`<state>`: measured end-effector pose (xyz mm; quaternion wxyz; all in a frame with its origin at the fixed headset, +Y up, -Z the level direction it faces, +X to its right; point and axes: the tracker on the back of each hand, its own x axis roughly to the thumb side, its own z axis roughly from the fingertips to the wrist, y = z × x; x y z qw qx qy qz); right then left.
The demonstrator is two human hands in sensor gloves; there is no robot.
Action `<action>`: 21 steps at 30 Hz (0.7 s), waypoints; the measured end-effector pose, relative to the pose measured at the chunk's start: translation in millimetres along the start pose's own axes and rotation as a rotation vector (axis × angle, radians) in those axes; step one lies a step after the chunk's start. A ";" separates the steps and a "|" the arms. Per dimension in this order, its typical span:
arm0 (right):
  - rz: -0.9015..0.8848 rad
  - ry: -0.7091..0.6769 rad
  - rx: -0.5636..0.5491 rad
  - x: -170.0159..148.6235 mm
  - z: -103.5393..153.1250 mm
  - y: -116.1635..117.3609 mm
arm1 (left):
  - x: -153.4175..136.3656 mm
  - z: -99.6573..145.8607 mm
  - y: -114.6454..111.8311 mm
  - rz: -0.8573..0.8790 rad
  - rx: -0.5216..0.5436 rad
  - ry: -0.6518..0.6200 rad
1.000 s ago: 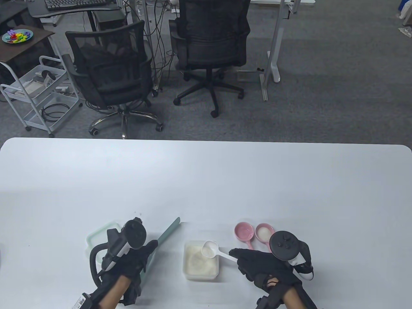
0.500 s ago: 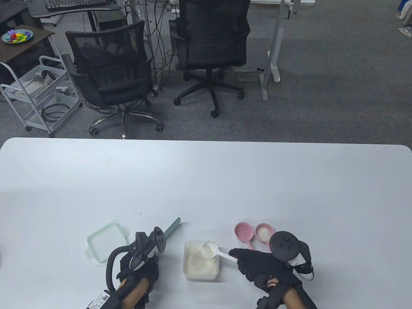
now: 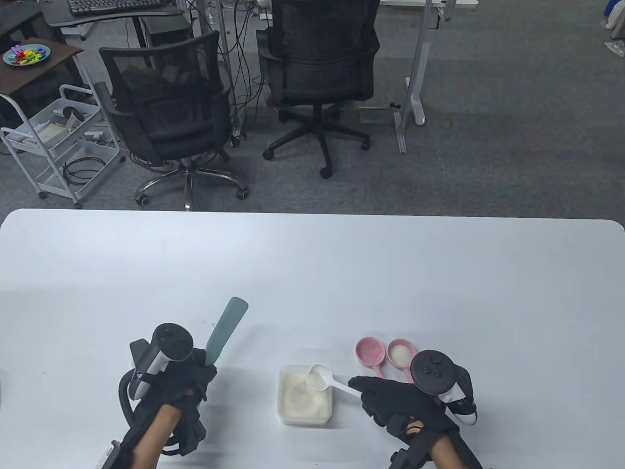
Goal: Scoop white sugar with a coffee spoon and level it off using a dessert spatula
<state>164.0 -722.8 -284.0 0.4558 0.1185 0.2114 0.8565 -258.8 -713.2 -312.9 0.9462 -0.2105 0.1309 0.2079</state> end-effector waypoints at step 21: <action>-0.039 -0.011 0.038 1.0 -0.9 1.9 | 81.9 54.3 -67.1 -0.092 -0.346 -0.393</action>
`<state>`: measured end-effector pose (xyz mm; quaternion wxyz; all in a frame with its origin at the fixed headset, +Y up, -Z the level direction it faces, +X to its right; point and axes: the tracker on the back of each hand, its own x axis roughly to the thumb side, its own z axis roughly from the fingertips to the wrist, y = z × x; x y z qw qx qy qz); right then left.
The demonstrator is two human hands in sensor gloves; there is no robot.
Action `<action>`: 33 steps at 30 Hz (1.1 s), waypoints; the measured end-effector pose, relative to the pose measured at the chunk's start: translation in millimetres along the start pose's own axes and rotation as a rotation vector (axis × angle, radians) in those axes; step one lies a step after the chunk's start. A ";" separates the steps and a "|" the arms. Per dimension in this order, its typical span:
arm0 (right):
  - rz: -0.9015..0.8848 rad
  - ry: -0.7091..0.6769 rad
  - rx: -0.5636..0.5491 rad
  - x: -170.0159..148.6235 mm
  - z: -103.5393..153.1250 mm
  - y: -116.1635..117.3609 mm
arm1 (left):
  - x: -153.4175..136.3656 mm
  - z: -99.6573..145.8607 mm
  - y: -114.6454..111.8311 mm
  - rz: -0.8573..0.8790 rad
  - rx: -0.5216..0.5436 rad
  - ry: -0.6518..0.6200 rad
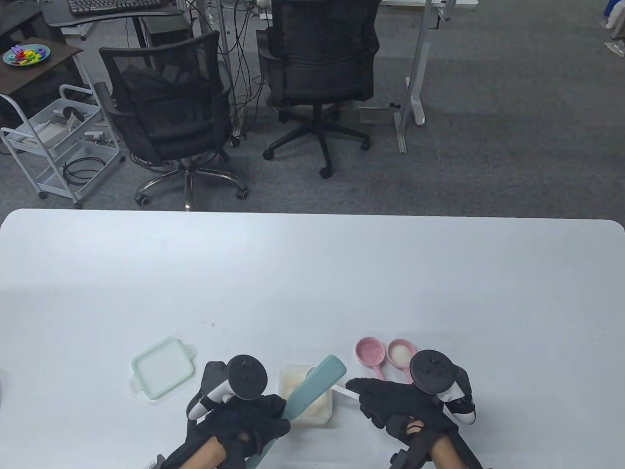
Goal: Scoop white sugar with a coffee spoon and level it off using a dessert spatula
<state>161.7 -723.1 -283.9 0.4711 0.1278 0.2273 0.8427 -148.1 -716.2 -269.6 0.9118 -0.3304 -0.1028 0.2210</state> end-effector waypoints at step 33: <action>-0.004 0.010 0.024 -1.7 1.4 -2.3 | -31.3 -1.2 22.1 0.019 0.051 0.120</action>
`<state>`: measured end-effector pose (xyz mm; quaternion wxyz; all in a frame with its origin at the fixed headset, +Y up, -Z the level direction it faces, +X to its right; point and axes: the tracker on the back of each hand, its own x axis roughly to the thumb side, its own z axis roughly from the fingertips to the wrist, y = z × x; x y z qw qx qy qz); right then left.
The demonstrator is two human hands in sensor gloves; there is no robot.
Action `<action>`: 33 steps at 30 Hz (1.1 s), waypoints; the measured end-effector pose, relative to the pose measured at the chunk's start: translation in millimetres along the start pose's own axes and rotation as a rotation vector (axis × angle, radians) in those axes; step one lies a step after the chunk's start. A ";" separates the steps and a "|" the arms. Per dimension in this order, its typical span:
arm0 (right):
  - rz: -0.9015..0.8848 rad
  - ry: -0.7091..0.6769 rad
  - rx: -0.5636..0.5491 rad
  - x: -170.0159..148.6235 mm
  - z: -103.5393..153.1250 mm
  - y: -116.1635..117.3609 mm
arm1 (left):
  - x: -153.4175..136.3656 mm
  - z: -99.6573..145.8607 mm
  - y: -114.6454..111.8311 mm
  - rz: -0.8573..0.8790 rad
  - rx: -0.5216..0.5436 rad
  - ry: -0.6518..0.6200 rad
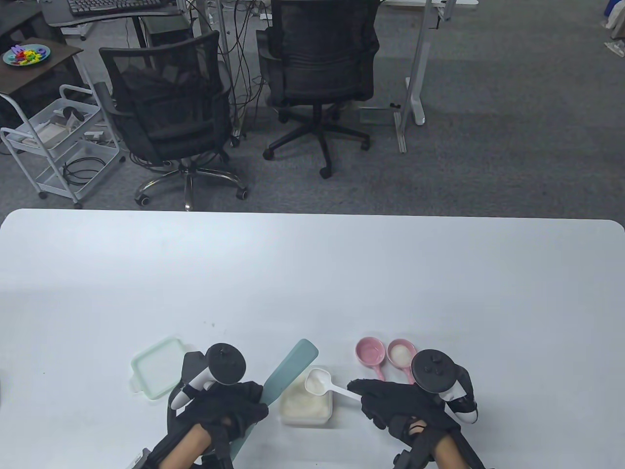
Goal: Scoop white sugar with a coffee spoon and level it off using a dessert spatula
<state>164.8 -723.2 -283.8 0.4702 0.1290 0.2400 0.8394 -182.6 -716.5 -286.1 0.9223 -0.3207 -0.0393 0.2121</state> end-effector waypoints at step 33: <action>-0.017 -0.038 -0.011 3.6 8.3 -12.0 | 11.2 12.2 4.6 -0.290 0.440 0.173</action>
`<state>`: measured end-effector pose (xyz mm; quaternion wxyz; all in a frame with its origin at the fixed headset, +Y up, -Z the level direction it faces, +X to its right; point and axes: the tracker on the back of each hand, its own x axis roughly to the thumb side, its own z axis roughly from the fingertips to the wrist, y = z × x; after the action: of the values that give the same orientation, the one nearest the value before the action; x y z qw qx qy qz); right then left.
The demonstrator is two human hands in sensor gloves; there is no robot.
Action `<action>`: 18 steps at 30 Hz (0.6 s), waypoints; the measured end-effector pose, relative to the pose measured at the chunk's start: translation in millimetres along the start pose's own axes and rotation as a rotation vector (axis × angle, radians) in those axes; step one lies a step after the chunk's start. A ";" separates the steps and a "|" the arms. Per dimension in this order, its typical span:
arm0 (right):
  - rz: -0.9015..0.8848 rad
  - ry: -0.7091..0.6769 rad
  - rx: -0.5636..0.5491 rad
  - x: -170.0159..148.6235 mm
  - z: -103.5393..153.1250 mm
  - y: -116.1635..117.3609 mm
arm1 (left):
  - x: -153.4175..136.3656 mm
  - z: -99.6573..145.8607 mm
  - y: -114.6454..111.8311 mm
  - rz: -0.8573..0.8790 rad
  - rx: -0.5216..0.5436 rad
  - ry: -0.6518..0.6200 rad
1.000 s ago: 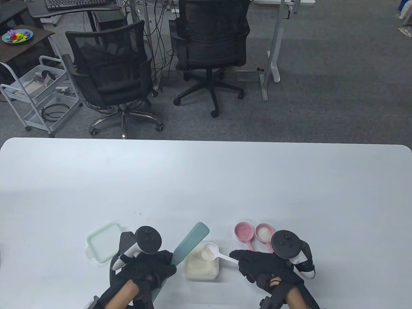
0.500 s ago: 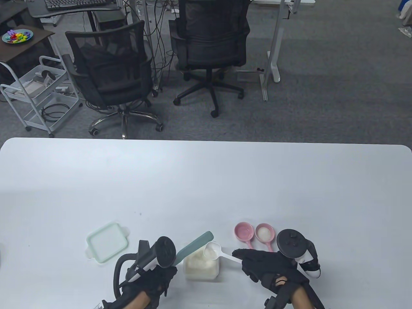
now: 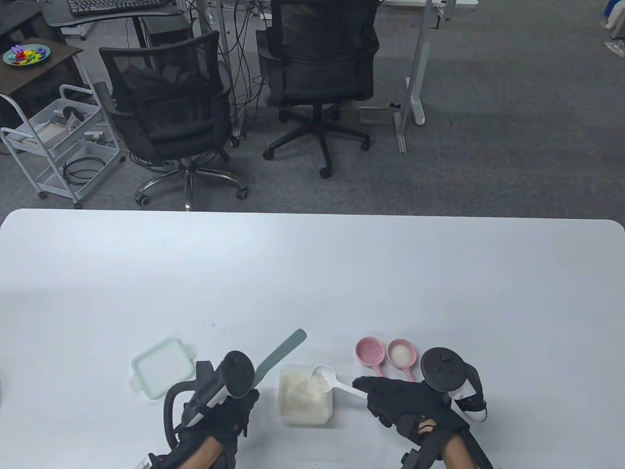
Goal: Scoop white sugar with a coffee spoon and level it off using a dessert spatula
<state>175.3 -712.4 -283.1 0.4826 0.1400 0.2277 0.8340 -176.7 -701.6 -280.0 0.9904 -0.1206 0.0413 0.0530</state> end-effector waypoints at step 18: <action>0.033 0.019 -0.007 -0.1 0.6 0.3 | -1.1 -26.5 -34.7 -0.204 -0.082 0.136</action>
<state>175.5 -712.5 -282.4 0.4671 0.1344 0.2271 0.8439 -175.6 -741.6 -297.4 0.9798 -0.1680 0.0936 -0.0546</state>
